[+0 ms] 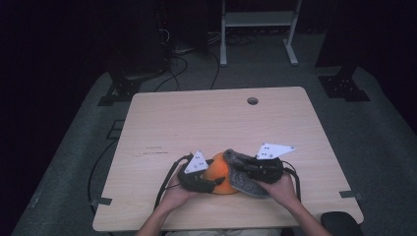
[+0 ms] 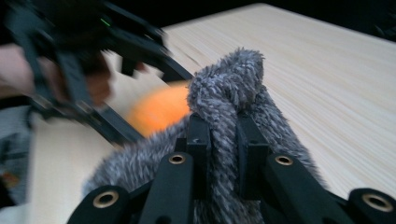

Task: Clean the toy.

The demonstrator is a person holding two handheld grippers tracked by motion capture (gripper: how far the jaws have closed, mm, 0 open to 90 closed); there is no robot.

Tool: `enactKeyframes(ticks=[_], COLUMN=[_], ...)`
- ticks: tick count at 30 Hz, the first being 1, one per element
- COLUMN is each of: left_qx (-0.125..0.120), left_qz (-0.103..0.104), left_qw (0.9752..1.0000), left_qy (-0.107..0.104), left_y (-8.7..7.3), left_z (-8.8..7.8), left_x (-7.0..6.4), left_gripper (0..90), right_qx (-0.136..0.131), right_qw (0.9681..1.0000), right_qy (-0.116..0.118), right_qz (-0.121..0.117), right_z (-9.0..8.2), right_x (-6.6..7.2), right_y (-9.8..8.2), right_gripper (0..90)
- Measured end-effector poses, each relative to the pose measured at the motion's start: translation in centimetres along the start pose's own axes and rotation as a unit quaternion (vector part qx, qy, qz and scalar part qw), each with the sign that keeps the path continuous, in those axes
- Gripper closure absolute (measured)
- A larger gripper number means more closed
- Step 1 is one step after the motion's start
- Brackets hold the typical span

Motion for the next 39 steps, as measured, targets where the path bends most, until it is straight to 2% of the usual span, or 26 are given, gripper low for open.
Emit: enactKeyframes(ticks=[2,4,7,9,11,13,15,20,22,24,25,26,29,32,34,37,39], left_qx=[0.001,-0.001,-0.004,-0.004,-0.001,0.000,0.000,-0.003,0.000,-0.001,0.002,0.005,-0.003,0.004,0.008,0.012,0.013], left_qz=[0.005,0.004,0.002,-0.002,0.002,0.004,0.003,0.000,0.002,0.001,0.000,0.000,-0.013,-0.022,-0.024,-0.005,0.010], left_qw=[1.0000,1.0000,1.0000,1.0000,1.0000,1.0000,1.0000,1.0000,1.0000,1.0000,1.0000,1.0000,0.9999,0.9997,0.9996,0.9999,0.9996], left_qy=[0.003,0.002,0.002,-0.001,0.000,0.003,0.001,-0.001,0.000,0.002,0.005,0.008,-0.002,-0.006,-0.015,0.010,0.022], left_y=[-0.1,-0.2,-0.1,0.0,0.1,0.2,0.0,0.0,0.1,0.2,0.2,0.1,0.3,0.1,-0.1,0.0,0.3], left_z=[-0.2,-0.3,-0.3,-0.2,-0.1,0.0,-0.1,-0.1,0.0,0.0,0.1,0.0,-0.2,-0.4,-0.2,-0.1,0.0], left_x=[0.0,0.1,0.1,0.1,0.0,0.0,0.0,0.0,0.0,0.0,0.0,0.0,0.3,0.6,0.5,0.2,0.0], left_gripper=[32.6,33.3,33.1,32.0,31.2,31.0,31.0,31.0,30.9,30.8,30.6,29.6,20.8,13.7,17.1,29.2,33.7], right_qx=[0.007,0.012,0.023,0.016,0.000,-0.004,0.008,0.025,0.015,-0.002,0.000,0.010,0.015,0.017,0.019,0.013,-0.003], right_qw=[0.9998,0.9999,0.9993,0.9995,1.0000,0.9999,0.9996,0.9994,0.9992,0.9994,0.9990,0.9983,0.9991,0.9993,0.9994,0.9996,0.9996], right_qy=[-0.008,-0.008,-0.023,-0.018,0.000,0.008,-0.003,-0.025,-0.033,-0.015,-0.016,-0.024,-0.017,-0.020,-0.018,-0.015,-0.010], right_qz=[-0.016,-0.004,0.019,0.023,0.009,-0.011,-0.026,-0.002,-0.014,-0.031,-0.041,-0.051,-0.036,-0.026,-0.024,-0.019,-0.026], right_z=[0.1,0.0,-0.2,-0.4,-0.6,-0.4,0.0,-0.3,-0.5,-0.5,-0.3,0.1,0.3,0.1,0.0,-0.1,-0.3], right_x=[0.3,-0.2,-1.6,-1.6,-0.7,0.3,0.7,-0.8,-0.4,0.6,1.1,1.3,0.7,0.1,-0.1,0.0,0.7], right_y=[0.2,-0.1,-0.7,-0.6,-0.1,0.3,0.4,-0.4,-0.3,0.3,0.5,0.5,0.2,-0.1,-0.3,-0.1,0.3], right_gripper=[77.8,78.0,78.0,77.9,77.9,77.9,78.0,78.3,78.2,78.2,78.2,78.2,78.3,78.3,78.2,78.2,78.2])
Point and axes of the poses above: each handheld gripper's, and its own axes: z roughly forward along the jaws, y roughly out of its top, x roughly to its left, the point moved 6 cm from there along z, roughly forward along the jaws, and after that the axes turned 15 degrees about x, right-handed, at the moved point
